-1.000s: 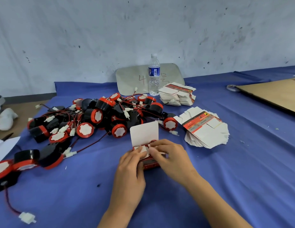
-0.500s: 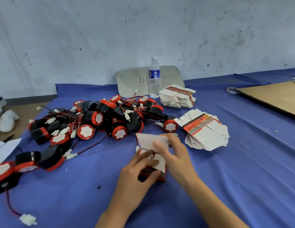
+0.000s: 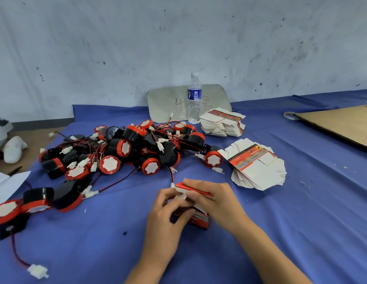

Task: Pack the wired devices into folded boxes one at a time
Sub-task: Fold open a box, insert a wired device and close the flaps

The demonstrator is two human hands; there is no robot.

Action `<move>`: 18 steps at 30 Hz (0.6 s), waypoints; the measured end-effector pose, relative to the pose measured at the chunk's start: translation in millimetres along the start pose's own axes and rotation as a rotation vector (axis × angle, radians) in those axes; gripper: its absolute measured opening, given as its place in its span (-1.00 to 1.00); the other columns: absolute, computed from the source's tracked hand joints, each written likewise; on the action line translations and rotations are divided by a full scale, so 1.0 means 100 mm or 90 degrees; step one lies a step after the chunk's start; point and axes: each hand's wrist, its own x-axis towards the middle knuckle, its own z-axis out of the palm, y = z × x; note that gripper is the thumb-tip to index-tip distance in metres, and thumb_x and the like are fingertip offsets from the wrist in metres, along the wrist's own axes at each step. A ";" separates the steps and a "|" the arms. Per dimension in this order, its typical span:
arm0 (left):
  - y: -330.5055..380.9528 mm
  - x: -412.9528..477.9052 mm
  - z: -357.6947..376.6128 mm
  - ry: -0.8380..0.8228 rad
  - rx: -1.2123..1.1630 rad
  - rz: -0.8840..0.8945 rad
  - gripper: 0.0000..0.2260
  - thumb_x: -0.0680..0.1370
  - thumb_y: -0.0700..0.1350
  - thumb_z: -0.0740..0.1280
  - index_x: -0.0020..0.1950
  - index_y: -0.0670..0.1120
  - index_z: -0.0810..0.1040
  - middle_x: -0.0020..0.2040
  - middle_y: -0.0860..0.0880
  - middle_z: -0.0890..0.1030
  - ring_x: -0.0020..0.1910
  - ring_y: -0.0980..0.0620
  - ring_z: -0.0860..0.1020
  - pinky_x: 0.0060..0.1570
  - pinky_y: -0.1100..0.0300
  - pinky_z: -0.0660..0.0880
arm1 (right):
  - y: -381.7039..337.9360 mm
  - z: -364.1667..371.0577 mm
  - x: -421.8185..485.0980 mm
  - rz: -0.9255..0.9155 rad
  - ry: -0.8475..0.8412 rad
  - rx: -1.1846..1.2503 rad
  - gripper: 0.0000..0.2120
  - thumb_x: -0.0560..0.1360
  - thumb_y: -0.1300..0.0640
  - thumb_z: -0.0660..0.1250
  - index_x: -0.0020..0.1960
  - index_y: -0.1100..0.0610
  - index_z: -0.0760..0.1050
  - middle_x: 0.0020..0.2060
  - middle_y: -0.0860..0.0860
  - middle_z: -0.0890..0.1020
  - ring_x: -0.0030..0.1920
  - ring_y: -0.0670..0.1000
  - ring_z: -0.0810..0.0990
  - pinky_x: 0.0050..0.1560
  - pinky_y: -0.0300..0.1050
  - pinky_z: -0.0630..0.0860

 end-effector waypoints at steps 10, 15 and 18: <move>-0.04 0.00 -0.02 0.079 -0.086 -0.151 -0.60 0.39 -0.22 0.54 -0.02 0.14 0.41 0.03 0.07 0.57 -0.01 0.25 0.60 -0.12 0.43 0.46 | 0.05 0.02 0.01 -0.052 -0.083 -0.171 -0.70 0.56 0.09 0.35 0.29 -0.05 0.55 0.30 -0.18 0.53 0.37 -0.29 0.32 0.49 0.02 0.17; -0.04 0.01 -0.02 0.032 -0.144 -0.168 -0.63 0.45 -0.32 0.46 0.10 0.06 0.49 0.03 0.12 0.64 0.05 0.22 0.61 -0.02 0.44 0.47 | 0.04 0.03 0.00 -0.085 -0.077 -0.220 -0.71 0.58 0.08 0.31 0.29 -0.06 0.55 0.30 -0.21 0.52 0.36 -0.22 0.37 0.44 -0.06 0.24; -0.02 0.03 -0.04 0.038 -0.174 -0.178 -0.72 0.51 -0.34 0.37 0.05 0.04 0.52 -0.05 0.24 0.64 0.00 0.26 0.60 -0.06 0.48 0.46 | 0.03 0.03 0.00 -0.092 -0.093 -0.234 -0.72 0.59 0.02 0.29 0.28 -0.11 0.54 0.29 -0.27 0.48 0.35 -0.18 0.38 0.37 -0.26 0.28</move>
